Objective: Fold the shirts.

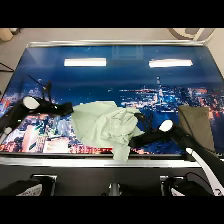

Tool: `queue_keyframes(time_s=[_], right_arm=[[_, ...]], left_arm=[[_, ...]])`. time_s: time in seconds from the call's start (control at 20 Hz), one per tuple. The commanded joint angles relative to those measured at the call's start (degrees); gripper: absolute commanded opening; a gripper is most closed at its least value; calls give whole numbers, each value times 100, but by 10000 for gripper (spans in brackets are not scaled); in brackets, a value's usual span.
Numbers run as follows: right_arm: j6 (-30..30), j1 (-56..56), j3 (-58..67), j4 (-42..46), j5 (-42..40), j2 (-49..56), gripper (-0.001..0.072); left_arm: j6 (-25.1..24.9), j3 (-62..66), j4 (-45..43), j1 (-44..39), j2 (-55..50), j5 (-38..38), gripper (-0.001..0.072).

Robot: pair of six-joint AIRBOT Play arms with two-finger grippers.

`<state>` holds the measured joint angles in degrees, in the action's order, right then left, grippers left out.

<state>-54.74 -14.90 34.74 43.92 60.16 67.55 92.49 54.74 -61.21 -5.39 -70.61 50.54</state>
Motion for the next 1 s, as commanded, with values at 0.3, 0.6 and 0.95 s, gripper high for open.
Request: queue_keyframes(time_s=[0.3,0.6,0.95], right_arm=[[-612,1443,6465,4452,229,-2861,12],[-1174,1443,7291,4463,-22,-3176,13],[-866,1445,7291,4535,-660,-2614,13]], left_arm=[[973,4406,-2234,315,2848,-356,24],[1106,4763,-1506,317,3506,-964,24],[697,4758,-2140,317,3139,267,25]])
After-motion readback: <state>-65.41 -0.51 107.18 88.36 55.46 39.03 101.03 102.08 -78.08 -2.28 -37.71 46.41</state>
